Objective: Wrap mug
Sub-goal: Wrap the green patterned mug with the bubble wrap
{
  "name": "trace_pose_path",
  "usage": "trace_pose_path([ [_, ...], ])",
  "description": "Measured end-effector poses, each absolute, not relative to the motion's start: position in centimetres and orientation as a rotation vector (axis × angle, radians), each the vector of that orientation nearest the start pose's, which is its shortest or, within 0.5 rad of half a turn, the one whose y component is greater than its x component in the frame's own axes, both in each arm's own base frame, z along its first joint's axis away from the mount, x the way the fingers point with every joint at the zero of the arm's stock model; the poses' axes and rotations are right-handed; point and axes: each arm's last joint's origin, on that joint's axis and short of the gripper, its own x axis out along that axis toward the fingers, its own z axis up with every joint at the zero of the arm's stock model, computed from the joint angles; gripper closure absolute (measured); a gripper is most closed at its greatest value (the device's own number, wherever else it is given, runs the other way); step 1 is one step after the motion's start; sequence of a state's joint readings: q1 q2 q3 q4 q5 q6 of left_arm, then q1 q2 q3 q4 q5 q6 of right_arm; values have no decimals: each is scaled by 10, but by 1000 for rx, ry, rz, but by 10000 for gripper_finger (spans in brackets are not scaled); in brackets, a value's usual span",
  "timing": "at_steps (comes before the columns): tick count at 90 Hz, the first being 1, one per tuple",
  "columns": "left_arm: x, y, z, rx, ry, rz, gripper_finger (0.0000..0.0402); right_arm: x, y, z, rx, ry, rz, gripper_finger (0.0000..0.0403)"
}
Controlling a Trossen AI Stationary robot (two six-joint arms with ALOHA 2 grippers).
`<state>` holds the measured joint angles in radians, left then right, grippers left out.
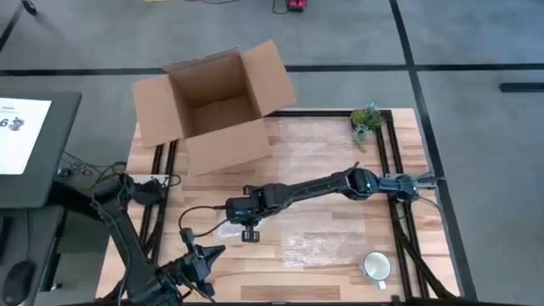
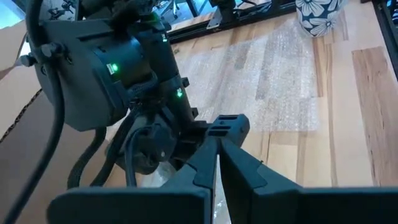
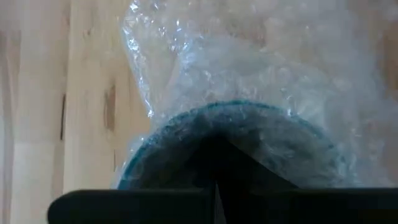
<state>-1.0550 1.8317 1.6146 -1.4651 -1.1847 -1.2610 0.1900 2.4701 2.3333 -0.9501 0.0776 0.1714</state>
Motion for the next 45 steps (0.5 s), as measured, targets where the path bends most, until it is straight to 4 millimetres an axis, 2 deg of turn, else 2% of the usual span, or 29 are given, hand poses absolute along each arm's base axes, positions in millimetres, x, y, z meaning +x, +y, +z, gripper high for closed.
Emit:
trace_pose_path([
  [26, 187, -276, 286, 296, 482, 462, 402, 508, 117, 215, 7, 1068, 24, 403],
  [45, 182, -279, 286, 296, 478, 444, 402, 501, 133, 223, -39, 1032, -67, 403],
])
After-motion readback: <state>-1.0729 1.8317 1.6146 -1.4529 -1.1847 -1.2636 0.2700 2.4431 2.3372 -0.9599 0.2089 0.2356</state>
